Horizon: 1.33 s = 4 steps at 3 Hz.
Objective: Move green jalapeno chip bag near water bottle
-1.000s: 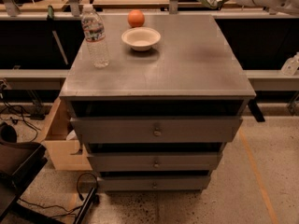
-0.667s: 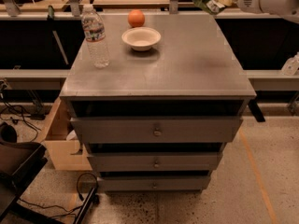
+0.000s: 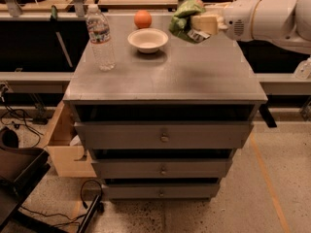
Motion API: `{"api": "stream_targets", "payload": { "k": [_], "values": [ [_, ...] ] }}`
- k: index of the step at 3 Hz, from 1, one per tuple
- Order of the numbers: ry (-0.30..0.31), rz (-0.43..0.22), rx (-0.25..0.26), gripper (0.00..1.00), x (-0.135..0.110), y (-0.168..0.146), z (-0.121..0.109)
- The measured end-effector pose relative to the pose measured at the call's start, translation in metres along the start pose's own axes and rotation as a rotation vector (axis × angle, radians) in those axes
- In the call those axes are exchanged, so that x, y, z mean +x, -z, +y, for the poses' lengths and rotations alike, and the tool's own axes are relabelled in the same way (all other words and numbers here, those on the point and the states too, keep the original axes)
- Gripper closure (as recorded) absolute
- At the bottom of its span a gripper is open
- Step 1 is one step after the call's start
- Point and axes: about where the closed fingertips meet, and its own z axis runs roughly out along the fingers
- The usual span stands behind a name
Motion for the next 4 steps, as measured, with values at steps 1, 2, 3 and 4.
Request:
{"api": "stream_targets", "payload": {
  "k": [1,2,3,4],
  "values": [
    [0.072,-0.051,-0.208,1.0,0.002,-0.014,0.044],
    [0.152,-0.057,-0.4,1.0,0.021,-0.045,0.087],
    [0.214,0.013,-0.41,1.0,0.047,-0.067,0.1],
    [0.217,0.019,-0.413,0.84,0.05,-0.071,0.102]
  ]
}}
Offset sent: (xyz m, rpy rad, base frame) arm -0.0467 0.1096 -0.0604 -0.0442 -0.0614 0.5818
